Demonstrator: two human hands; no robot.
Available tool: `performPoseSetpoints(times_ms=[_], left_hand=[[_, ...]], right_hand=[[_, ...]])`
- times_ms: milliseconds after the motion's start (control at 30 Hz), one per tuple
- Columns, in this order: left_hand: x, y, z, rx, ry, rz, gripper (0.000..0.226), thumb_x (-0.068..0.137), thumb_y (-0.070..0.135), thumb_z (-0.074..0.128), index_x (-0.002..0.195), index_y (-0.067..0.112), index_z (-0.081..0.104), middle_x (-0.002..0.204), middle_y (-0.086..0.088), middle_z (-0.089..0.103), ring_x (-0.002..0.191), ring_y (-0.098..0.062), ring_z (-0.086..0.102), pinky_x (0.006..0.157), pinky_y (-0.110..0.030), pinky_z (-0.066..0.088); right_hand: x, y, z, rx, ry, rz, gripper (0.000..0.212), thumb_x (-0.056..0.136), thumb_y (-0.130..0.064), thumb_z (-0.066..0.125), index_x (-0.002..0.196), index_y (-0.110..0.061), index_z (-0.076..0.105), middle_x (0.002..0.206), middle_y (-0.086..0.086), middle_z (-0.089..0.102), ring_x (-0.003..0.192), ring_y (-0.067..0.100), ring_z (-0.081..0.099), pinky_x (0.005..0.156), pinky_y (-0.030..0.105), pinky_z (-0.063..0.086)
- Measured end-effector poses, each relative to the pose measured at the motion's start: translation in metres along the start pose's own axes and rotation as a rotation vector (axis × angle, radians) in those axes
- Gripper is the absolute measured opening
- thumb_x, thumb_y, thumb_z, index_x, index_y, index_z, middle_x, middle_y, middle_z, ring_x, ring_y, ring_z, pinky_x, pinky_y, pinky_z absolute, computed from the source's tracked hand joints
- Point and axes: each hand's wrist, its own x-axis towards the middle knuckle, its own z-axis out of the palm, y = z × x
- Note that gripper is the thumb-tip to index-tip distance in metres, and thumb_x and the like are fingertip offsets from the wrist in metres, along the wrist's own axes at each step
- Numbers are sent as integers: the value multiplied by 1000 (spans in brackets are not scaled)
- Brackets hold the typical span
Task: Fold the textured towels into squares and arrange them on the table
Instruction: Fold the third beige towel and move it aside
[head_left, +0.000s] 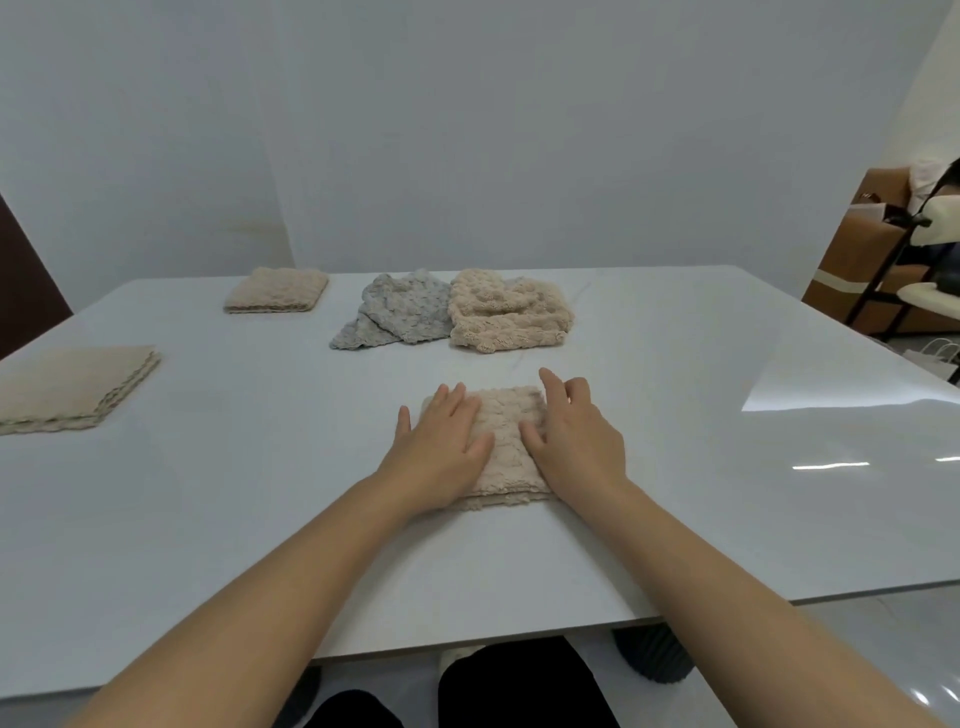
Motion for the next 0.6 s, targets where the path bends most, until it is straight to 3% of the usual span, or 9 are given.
performPoseSetpoints(times_ms=[100, 233, 333, 433, 533, 600], left_hand=[[18, -12, -20, -165, 87, -53, 54, 100, 32, 33, 152, 20, 21, 159, 0, 21, 146, -17, 18, 118, -44, 16], [23, -27, -40, -274, 79, -43, 35, 95, 22, 51, 130, 23, 54, 122, 2, 60, 110, -13, 54, 95, -26, 42], [14, -40, -45, -428, 119, -42, 24, 88, 17, 63, 111, 24, 62, 91, 6, 64, 86, -8, 59, 77, -20, 46], [1, -49, -49, -677, 35, -102, 24, 85, 14, 70, 107, 19, 62, 78, 4, 66, 63, -4, 60, 65, -18, 48], [-9, -52, -52, -658, -56, -186, 19, 83, 22, 73, 99, 17, 65, 68, 6, 64, 54, -13, 53, 51, -20, 42], [-11, -50, -53, -619, -128, -192, 15, 82, 25, 74, 88, 14, 67, 64, 4, 61, 53, -16, 49, 47, -20, 37]], right_hand=[[7, 4, 0, -30, 18, -76, 54, 96, -39, 45, 145, -19, 31, 134, 6, 42, 112, 25, 50, 83, 37, 44], [19, 8, -1, -85, -40, -142, 54, 95, -47, 47, 142, -22, 36, 135, 3, 46, 120, 25, 46, 93, 38, 38], [29, 7, -2, -91, -85, -195, 60, 92, -54, 49, 142, -25, 36, 136, 1, 47, 124, 23, 45, 97, 40, 35], [42, 4, -8, -56, -174, -262, 65, 89, -56, 56, 143, -26, 36, 139, -1, 46, 127, 21, 43, 101, 40, 34], [49, -5, -17, -58, -216, -242, 63, 90, -47, 59, 144, -24, 36, 145, 1, 42, 130, 22, 41, 104, 40, 34], [41, -18, -19, -56, -233, -139, 55, 97, -37, 48, 147, -19, 32, 150, 5, 35, 135, 25, 35, 107, 44, 31]])
